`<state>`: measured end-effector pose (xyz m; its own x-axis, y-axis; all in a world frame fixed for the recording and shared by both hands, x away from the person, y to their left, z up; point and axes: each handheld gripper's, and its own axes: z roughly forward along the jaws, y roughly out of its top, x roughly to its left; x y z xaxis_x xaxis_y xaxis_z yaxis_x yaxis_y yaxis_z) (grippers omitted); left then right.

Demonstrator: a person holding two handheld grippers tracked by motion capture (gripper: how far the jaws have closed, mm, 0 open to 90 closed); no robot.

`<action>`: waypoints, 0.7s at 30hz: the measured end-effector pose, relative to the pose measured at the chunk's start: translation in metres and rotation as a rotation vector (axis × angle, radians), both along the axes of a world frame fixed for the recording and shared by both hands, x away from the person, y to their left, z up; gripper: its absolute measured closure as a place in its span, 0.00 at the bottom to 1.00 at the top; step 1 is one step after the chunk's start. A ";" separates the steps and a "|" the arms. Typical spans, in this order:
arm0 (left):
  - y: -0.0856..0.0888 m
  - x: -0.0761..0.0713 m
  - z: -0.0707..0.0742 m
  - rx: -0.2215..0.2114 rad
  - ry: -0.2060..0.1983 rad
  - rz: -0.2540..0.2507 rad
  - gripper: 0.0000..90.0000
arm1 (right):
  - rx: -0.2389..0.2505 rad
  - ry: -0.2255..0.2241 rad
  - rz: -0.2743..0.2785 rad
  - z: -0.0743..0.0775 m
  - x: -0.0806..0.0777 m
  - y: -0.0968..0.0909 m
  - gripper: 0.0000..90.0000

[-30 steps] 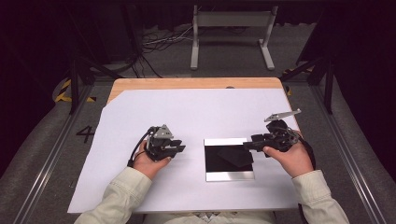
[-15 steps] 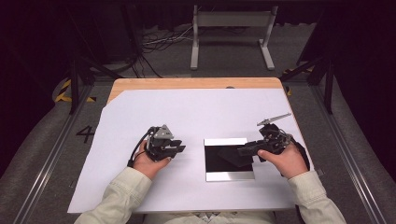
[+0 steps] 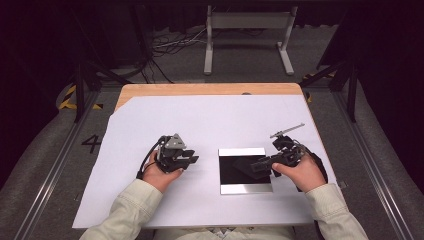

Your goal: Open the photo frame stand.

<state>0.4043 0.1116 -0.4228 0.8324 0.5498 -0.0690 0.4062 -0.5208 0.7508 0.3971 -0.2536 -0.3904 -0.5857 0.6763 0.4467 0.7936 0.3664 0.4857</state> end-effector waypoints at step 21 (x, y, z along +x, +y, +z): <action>-0.001 0.000 -0.001 0.002 0.005 0.002 0.75 | 0.059 0.100 0.001 -0.006 0.003 -0.002 0.52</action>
